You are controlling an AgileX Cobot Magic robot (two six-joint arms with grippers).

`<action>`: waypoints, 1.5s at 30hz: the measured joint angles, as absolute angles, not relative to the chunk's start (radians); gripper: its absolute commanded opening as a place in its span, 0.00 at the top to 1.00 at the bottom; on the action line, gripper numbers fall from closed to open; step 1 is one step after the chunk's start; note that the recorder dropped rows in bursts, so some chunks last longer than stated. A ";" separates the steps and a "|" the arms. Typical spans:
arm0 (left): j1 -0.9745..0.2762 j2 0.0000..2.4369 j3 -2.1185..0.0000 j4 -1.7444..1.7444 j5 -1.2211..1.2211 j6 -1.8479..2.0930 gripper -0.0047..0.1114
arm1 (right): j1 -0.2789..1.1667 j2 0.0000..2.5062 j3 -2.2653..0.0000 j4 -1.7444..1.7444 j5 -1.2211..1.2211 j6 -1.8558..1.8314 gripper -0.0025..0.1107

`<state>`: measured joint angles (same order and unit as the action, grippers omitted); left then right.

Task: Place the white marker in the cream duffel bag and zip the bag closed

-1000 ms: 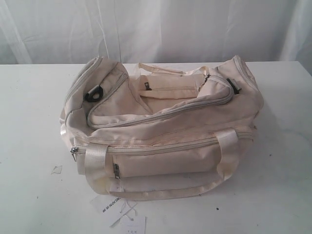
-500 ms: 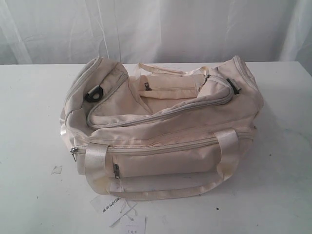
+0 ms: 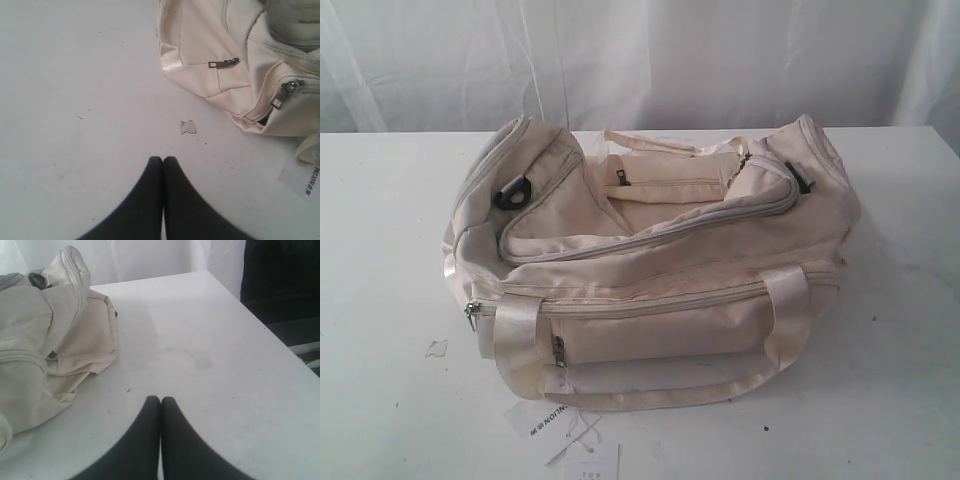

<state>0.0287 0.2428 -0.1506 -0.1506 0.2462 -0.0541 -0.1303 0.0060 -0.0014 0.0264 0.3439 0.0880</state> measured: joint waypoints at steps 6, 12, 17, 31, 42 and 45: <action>0.132 0.138 -0.066 -0.134 0.232 -0.086 0.96 | -0.130 0.006 -0.001 0.026 0.344 0.088 0.98; 0.150 0.024 -0.006 -0.126 0.221 -0.132 0.96 | -0.130 0.006 -0.001 0.026 0.344 0.088 0.98; 0.150 0.005 -0.004 -0.070 0.328 -0.086 0.96 | -0.130 0.006 -0.001 0.026 0.344 0.086 0.98; 0.150 0.004 -0.034 -0.122 0.454 -0.179 0.96 | -0.130 0.006 -0.001 0.026 0.344 0.086 0.98; 0.150 0.004 -0.034 -0.125 0.455 -0.179 0.96 | -0.130 0.006 -0.001 0.026 0.344 0.086 0.98; 0.150 0.004 -0.034 -0.127 0.455 -0.179 0.96 | -0.130 0.006 -0.001 0.026 0.344 0.086 0.98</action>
